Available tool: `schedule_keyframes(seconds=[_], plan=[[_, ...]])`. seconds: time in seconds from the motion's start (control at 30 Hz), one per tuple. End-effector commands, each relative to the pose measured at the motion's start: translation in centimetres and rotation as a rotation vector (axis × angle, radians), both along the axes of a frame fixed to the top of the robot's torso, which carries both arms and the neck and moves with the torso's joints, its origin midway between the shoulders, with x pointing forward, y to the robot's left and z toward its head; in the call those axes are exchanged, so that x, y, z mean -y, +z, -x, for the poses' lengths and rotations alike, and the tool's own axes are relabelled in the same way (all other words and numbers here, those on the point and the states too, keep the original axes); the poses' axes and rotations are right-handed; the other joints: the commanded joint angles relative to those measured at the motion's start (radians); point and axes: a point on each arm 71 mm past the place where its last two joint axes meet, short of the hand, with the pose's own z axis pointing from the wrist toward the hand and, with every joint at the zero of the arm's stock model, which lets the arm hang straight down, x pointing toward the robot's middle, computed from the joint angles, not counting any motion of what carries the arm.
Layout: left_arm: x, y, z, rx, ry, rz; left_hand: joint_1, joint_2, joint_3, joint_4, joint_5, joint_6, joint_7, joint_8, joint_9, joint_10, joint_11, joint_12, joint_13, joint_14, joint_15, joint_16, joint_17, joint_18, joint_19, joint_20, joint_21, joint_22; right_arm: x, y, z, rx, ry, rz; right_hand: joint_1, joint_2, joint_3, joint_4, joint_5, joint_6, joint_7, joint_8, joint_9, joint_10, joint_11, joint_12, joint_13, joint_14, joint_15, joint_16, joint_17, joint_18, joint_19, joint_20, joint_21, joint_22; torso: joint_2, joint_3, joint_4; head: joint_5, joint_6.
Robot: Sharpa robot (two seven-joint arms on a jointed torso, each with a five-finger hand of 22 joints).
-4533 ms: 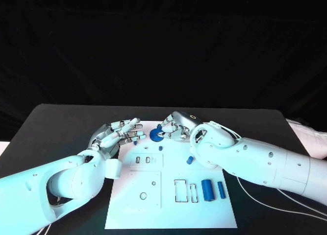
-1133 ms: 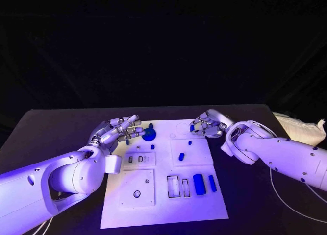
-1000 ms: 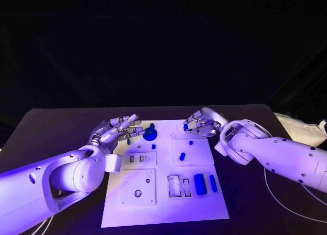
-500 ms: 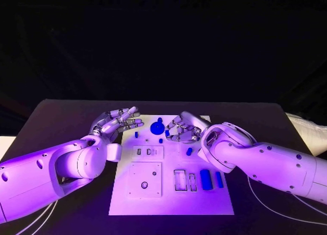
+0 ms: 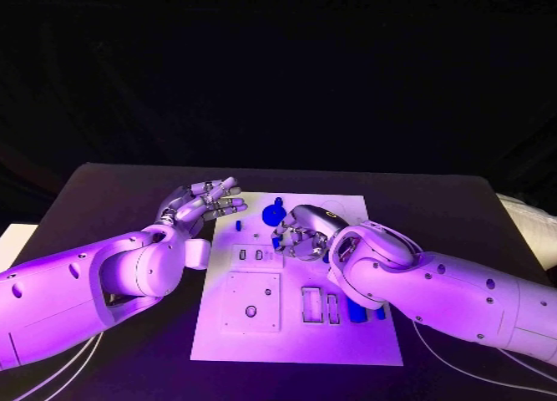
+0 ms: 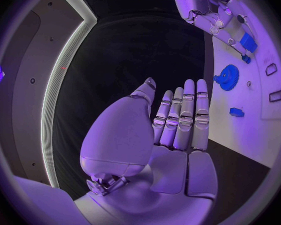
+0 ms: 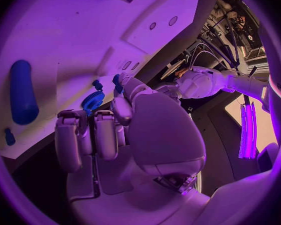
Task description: Assemble the parts on the task board
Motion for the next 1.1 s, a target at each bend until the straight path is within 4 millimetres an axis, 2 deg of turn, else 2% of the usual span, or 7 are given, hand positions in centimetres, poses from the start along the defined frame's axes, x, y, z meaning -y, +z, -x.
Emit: schedule_keyframes(seconds=[0.03, 0.17, 0.37, 0.57, 1.1], plan=[[0.3, 0.2, 0.1, 0.009, -0.018, 0.022, 0.000, 0.008, 0.001, -0.006, 0.002, -0.005, 0.001, -0.003, 0.000, -0.005, -0.001, -0.002, -0.001, -0.008, 0.000, -0.007, 0.001, 0.011, 0.008, 0.000, -0.005, -0.001, -0.4, -0.5, 0.1, 0.005, 0.002, 0.051, -0.038, 0.031, 0.005, -0.001, -0.007, 0.008, 0.001, 0.005, 0.002, -0.005, 0.000, -0.004, 0.002, 0.071, -0.003, -0.006, 0.085, -0.014, 0.016, -0.004, -0.002, 0.138, 0.002, 0.0014, 0.0002, 0.009, -0.002], [0.4, 0.2, 0.1, 0.008, -0.022, 0.025, 0.000, 0.008, 0.001, -0.006, 0.002, -0.005, 0.001, -0.003, 0.000, -0.005, -0.001, -0.002, -0.001, -0.008, 0.000, -0.007, 0.001, 0.011, 0.008, 0.000, -0.005, -0.001, -0.9, -0.9, 0.1, -0.004, 0.007, 0.054, -0.039, 0.030, 0.006, -0.002, -0.007, 0.007, 0.001, 0.005, 0.002, -0.006, 0.001, -0.006, 0.001, 0.070, -0.003, -0.007, 0.084, -0.014, 0.015, -0.004, -0.003, 0.137, 0.001, 0.0013, -0.0004, 0.015, -0.009], [0.5, 0.2, 0.2, 0.008, -0.027, 0.027, -0.002, 0.008, -0.001, -0.006, 0.002, -0.005, 0.001, -0.003, 0.000, -0.005, -0.001, -0.002, -0.001, -0.008, 0.000, -0.007, 0.002, 0.011, 0.009, 0.000, -0.005, -0.001, -1.3, -1.1, 0.2, -0.010, 0.014, 0.056, -0.041, 0.029, 0.006, -0.002, -0.007, 0.006, 0.001, 0.004, 0.001, -0.007, 0.001, -0.007, 0.001, 0.070, -0.003, -0.008, 0.083, -0.014, 0.014, -0.003, -0.004, 0.135, 0.002, 0.0014, -0.0025, 0.018, -0.015], [0.6, 0.2, 0.2, 0.008, -0.029, 0.028, -0.002, 0.008, -0.001, -0.006, 0.002, -0.005, 0.001, -0.003, 0.000, -0.005, -0.001, -0.002, -0.001, -0.008, 0.000, -0.007, 0.002, 0.011, 0.009, 0.000, -0.005, -0.001, -1.7, -1.3, 0.3, -0.021, 0.027, 0.064, -0.047, 0.025, 0.006, -0.003, -0.006, 0.005, 0.002, 0.003, 0.001, -0.007, 0.001, -0.007, 0.001, 0.070, -0.002, -0.009, 0.082, -0.014, 0.013, -0.003, -0.004, 0.134, 0.002, 0.0024, -0.0019, 0.020, -0.018], [0.7, 0.3, 0.3, 0.006, -0.032, 0.030, -0.003, 0.008, -0.002, -0.006, 0.002, -0.005, 0.001, -0.003, 0.000, -0.005, -0.001, -0.002, -0.001, -0.008, 0.000, -0.007, 0.002, 0.011, 0.009, 0.000, -0.005, -0.001, -1.9, -1.7, 0.4, -0.051, 0.044, 0.099, -0.066, 0.010, 0.006, -0.005, -0.006, -0.005, 0.007, -0.005, -0.002, -0.016, 0.005, -0.023, -0.007, 0.068, 0.000, -0.016, 0.072, -0.011, 0.005, -0.001, -0.010, 0.123, 0.001, 0.0019, -0.0021, 0.022, -0.025]])
